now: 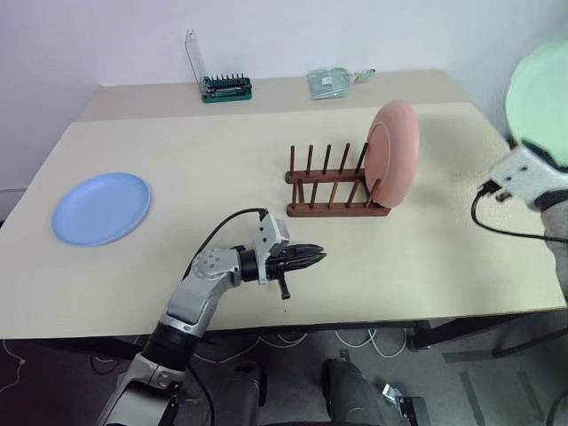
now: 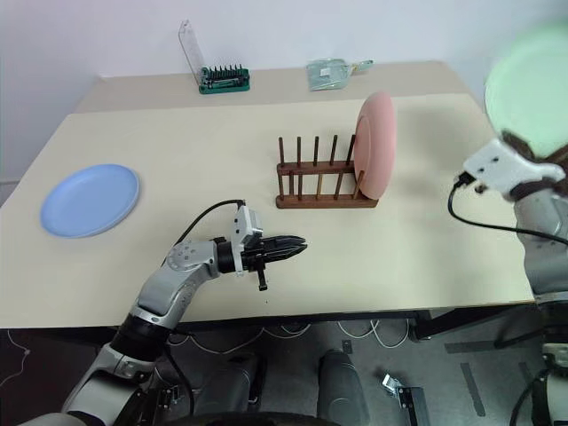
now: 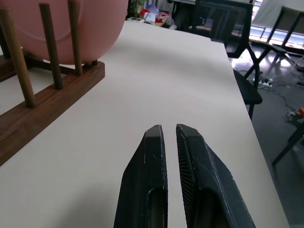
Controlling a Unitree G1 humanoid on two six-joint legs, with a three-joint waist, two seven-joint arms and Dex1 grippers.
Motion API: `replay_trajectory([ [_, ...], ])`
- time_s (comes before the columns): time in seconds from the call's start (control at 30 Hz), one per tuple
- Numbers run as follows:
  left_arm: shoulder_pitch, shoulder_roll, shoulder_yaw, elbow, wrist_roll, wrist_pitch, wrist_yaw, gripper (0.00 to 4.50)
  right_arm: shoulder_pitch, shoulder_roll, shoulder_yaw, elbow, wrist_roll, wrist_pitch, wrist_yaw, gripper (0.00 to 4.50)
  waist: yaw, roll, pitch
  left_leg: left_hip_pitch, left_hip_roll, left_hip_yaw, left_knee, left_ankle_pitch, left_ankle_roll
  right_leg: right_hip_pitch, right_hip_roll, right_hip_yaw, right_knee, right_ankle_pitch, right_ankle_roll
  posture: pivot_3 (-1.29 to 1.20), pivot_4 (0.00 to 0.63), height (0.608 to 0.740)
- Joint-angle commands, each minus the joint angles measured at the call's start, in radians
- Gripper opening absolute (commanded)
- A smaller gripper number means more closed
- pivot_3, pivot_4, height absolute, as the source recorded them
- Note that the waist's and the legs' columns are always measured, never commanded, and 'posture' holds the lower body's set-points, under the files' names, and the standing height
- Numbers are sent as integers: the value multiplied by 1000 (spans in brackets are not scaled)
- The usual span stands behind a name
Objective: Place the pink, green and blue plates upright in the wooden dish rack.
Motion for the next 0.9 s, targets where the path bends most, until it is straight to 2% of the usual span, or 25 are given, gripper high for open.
replay_trajectory([
  [0.03, -14, -4, 2, -13, -11, -7, -1, 408, -113, 64, -30, -203, 220, 9, 126, 54, 1, -1, 0, 0, 0, 0, 0, 0, 0, 0, 0, 0, 0, 0, 0, 0, 150, 740],
  [0.1, -12, -4, 3, -15, -11, -7, -1, 408, -146, 119, -37, -285, 366, 61, 204, 54, 4, -2, 1, 0, 0, -1, 0, 0, 0, 1, 0, 0, 0, 0, 0, 0, 150, 740],
  [0.17, -7, -2, 5, -21, -12, -4, 0, 408, -175, 171, -32, -416, 595, 226, 292, 54, 13, -4, 1, -1, 0, -3, 0, 0, 0, 2, 0, -2, -1, 0, 0, 0, 150, 740],
  [0.27, -4, -1, 7, -25, -13, 0, 8, 408, -266, 265, -47, -536, 900, 431, 295, 54, 10, -3, 1, -2, -1, -4, 1, 0, 0, 1, 0, -2, -2, 0, 0, 0, 150, 740],
  [0.43, 0, 0, 12, -29, -16, 5, 15, 408, -264, 348, -59, -593, 1305, 653, 287, 54, 11, -4, 1, -2, 0, -7, 0, 0, 0, 1, 0, -4, -1, 0, 0, 0, 150, 740],
  [0.47, -1, 1, 12, -28, -16, 5, 16, 408, -261, 353, -56, -594, 1345, 678, 283, 54, 11, -4, 1, -2, -1, -6, 0, 0, 0, 0, 0, -4, -1, 0, 0, 0, 150, 740],
  [0.6, -7, 0, 13, -21, -16, 4, 17, 408, -210, 368, 15, -505, 1296, 731, 293, 54, 10, -3, 1, -2, -1, -6, 0, 0, 0, 0, 0, -4, -1, 0, -1, 0, 150, 740],
  [0.73, -5, 2, 16, -23, -16, 5, 22, 408, -247, 426, -44, -363, 1357, 746, 258, 54, 10, -3, 1, -2, -1, -5, 0, 0, 0, 0, 0, -4, -1, 0, 0, 0, 150, 740],
  [0.9, -5, 5, 19, -26, -15, 4, 24, 408, -244, 431, -48, -313, 1349, 759, 283, 54, 8, -3, 1, -2, -1, -5, 0, 0, 0, -1, 0, -4, 0, 0, 0, 0, 150, 740],
])
